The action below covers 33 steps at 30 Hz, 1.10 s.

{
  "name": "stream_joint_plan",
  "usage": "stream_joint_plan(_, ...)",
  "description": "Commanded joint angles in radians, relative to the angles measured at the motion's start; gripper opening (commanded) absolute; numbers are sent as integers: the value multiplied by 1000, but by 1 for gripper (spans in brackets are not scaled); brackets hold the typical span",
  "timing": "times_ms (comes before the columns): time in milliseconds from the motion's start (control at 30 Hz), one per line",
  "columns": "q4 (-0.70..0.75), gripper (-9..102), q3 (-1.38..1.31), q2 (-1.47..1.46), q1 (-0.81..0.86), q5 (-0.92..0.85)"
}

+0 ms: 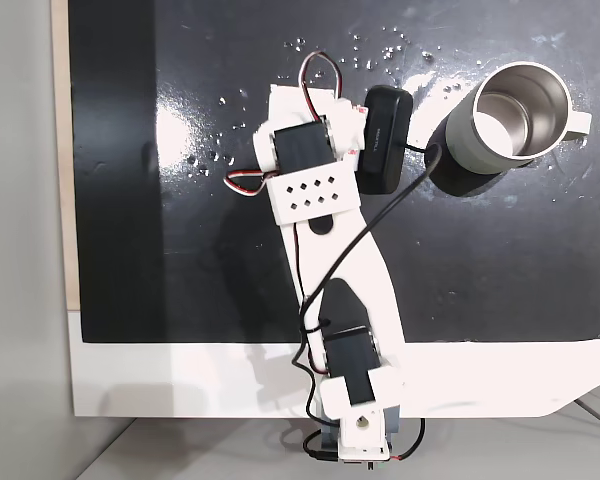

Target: Grasp a cube and put it in the cup.

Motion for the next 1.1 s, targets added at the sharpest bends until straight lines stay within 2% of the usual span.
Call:
stream_joint_plan(0,40,0,-158,-63,15,17)
stream_joint_plan(167,101,0,-319,-195,25,18)
stream_joint_plan(400,138,2,-408,-301,34,26)
stream_joint_plan(567,152,9,-416,-316,44,26)
stream_joint_plan(667,158,21,-416,-324,51,20)
stream_joint_plan(767,161,29,-417,-331,57,20)
stream_joint_plan(1067,183,31,-468,-411,48,12)
